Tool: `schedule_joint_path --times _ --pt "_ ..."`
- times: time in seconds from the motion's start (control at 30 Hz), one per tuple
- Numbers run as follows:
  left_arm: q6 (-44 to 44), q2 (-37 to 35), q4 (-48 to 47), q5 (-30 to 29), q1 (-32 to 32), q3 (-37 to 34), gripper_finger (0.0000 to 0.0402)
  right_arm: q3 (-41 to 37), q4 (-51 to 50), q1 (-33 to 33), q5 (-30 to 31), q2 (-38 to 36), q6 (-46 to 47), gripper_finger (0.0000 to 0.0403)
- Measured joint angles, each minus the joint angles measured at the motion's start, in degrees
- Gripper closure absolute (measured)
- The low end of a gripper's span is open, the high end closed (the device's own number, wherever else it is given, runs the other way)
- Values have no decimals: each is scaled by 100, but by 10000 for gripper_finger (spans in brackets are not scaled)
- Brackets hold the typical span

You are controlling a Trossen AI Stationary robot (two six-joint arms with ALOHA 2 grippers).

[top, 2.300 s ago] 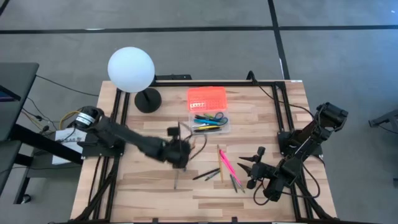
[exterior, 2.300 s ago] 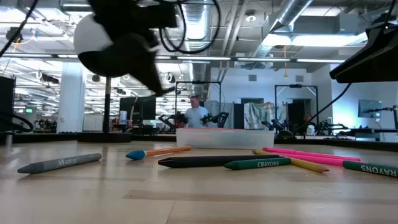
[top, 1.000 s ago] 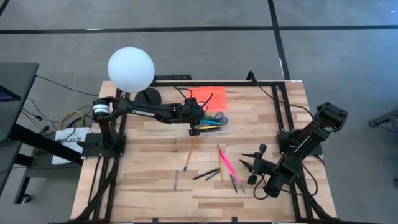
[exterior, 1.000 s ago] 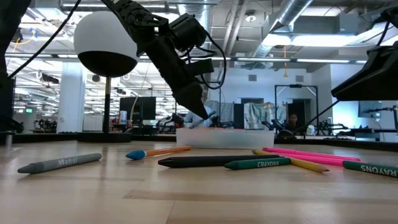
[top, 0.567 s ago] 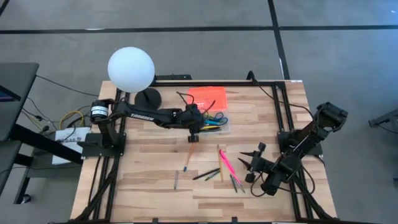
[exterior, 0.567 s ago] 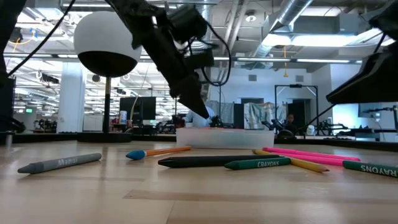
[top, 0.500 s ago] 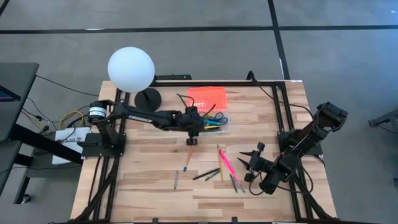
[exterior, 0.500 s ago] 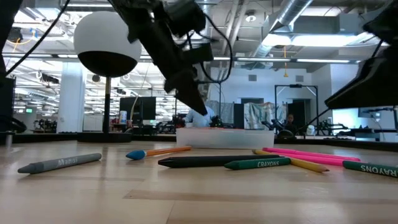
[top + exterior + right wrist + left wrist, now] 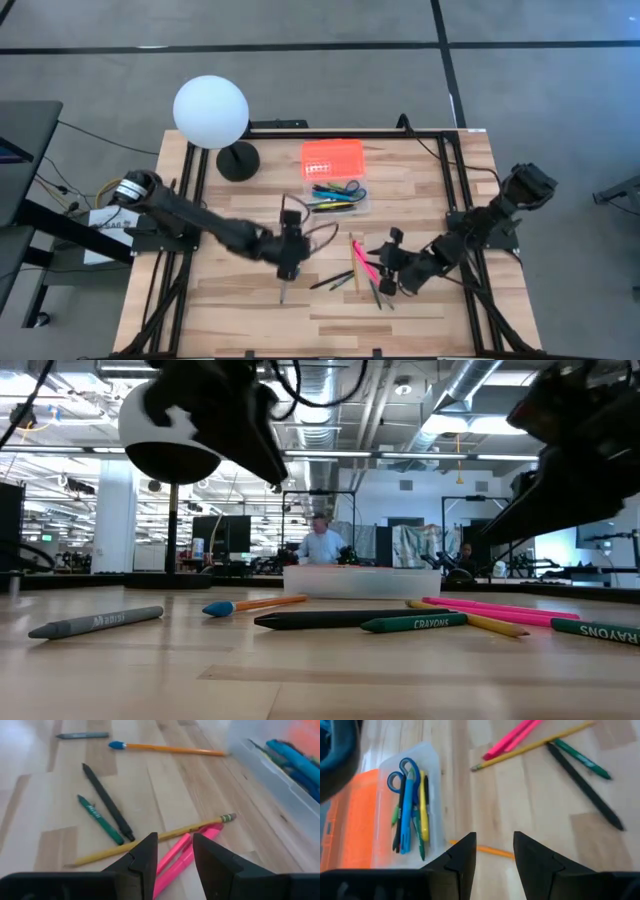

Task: Pick & place school supplies into a supply box
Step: Put the pink pen into the orange supply box

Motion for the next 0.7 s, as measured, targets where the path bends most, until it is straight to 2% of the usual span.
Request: schedule_joint_path --times 0.37,0.7 --pt "-1522 0 8 -1578 -1636 -374 276 2 -9 -667 -490 0 134 286" --pt "-2168 2 -52 -2378 -2295 -455 276 2 -9 -756 -796 0 136 286"
